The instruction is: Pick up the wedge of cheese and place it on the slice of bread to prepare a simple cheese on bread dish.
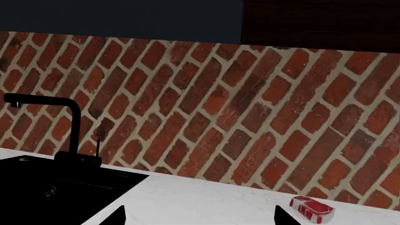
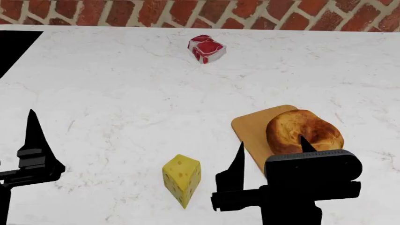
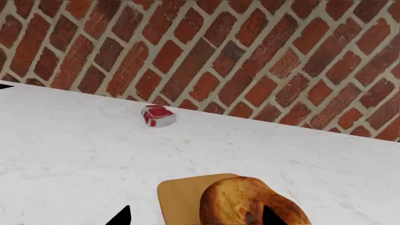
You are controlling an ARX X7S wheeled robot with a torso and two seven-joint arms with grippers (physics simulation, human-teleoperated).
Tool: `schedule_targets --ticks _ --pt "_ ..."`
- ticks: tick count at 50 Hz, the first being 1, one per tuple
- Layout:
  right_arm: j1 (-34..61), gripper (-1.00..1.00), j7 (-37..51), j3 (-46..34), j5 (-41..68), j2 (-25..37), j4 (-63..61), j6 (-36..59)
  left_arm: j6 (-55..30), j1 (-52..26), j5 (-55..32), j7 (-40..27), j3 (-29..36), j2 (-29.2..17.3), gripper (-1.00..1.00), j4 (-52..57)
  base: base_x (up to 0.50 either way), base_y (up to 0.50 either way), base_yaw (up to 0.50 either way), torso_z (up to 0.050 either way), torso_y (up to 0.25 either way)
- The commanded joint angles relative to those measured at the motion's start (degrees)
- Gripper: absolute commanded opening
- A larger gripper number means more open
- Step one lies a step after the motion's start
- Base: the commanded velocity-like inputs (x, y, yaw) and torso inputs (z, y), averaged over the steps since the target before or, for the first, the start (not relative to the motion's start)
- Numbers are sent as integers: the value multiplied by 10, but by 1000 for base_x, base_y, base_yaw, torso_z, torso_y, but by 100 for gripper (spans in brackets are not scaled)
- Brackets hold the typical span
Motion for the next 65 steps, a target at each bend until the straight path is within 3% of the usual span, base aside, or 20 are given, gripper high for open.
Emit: schedule_targets --ticks 1,13,31,65 --pt "-1 100 4 -3 1 3 -1 3 4 0 -2 -4 2 -3 100 -2 27 1 500 0 0" --pt "-5 100 -18 1 29 3 1 -8 3 -1 -4 -7 6 -7 100 -3 40 3 500 0 0" --pt "-6 100 -8 0 28 7 -10 -18 10 -2 -11 -12 10 -13 100 -5 11 28 0 0 0" --pt "-11 100 3 0 39 14 -21 -14 15 -1 -15 -20 19 -21 100 -9 252 -80 0 0 0"
